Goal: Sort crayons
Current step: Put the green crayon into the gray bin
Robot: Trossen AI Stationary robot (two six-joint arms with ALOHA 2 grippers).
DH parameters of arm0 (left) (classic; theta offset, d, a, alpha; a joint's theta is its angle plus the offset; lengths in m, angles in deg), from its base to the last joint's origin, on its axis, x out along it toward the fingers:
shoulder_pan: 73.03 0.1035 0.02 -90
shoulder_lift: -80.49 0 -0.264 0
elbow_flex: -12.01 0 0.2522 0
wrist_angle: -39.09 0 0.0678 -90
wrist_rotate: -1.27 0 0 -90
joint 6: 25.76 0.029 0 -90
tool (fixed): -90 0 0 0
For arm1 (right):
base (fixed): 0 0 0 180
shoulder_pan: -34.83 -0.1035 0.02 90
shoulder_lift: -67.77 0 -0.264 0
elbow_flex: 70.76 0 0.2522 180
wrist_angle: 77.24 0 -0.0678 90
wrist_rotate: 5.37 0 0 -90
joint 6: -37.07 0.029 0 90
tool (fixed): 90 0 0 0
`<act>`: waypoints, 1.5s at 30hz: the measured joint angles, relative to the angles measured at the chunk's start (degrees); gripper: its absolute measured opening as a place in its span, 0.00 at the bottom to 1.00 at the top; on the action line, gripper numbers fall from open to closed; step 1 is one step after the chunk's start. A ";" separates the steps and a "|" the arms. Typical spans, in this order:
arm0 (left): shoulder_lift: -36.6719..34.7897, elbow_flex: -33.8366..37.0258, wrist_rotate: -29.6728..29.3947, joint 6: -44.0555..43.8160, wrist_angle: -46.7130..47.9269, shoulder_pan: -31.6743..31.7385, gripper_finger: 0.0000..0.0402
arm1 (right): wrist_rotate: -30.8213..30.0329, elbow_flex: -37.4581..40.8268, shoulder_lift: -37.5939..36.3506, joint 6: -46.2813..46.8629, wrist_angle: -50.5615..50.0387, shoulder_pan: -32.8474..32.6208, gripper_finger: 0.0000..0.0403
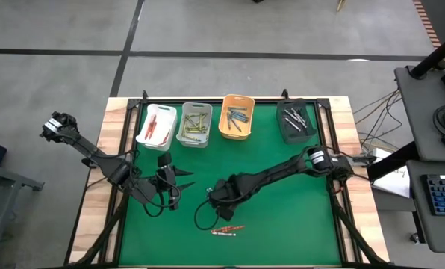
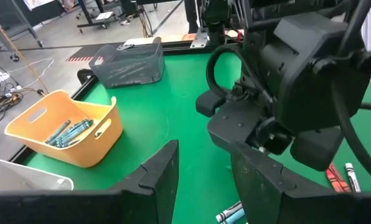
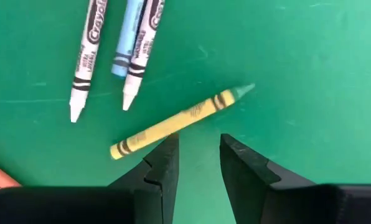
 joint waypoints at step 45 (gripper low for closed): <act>0.35 0.17 -0.22 -0.54 0.94 0.02 0.32 | -4.49 4.96 0.01 4.66 4.30 0.63 0.23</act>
